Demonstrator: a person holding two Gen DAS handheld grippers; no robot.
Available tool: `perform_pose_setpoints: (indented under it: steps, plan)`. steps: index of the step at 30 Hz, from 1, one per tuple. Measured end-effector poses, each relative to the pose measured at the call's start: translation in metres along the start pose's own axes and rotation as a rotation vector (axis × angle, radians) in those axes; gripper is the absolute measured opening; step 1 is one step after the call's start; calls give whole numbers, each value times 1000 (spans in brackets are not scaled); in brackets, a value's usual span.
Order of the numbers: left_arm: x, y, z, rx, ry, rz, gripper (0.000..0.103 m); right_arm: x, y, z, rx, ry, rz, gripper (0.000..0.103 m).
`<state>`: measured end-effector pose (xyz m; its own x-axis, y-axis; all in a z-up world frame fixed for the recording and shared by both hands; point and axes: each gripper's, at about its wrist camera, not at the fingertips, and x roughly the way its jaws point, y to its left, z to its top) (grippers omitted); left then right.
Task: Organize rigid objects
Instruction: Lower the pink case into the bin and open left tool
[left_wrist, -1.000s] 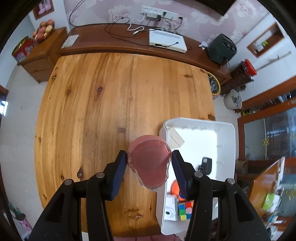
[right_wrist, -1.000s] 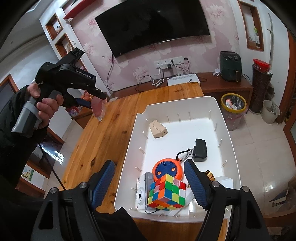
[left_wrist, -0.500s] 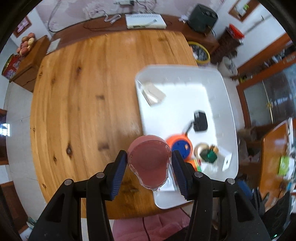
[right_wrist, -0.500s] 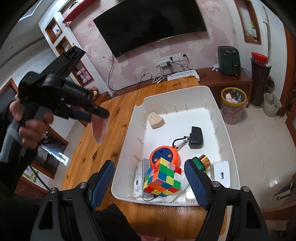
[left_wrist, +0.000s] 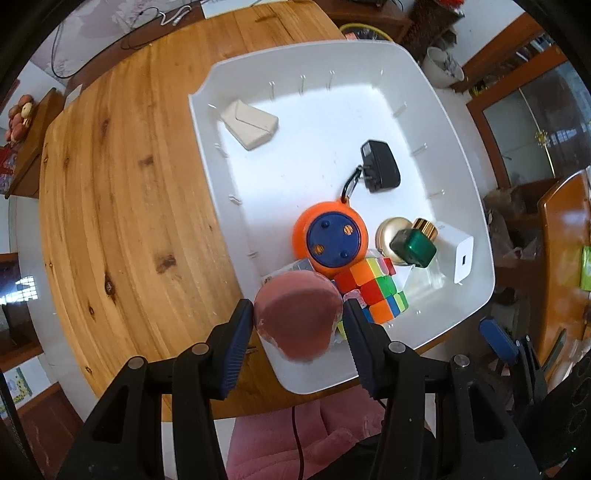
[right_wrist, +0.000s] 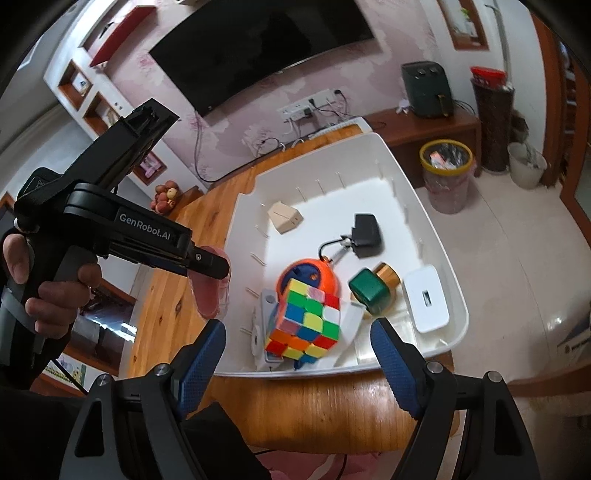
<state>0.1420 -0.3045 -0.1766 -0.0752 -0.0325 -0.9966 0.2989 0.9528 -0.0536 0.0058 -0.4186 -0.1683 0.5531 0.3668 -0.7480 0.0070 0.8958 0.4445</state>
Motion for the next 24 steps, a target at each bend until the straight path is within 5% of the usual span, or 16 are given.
perform_pose_setpoints:
  steps: [11,17,24]
  plan:
    - [11,-7,-3,55,4,-36,54,9,-1,-5,21,29,-31,81]
    - [5,9,-15,42,-53,-72,65,14,16,-6,1,31,-47,81]
    - [3,44,-46,-3,-72,-81,65,23,44,-15,-20,40,-55,83]
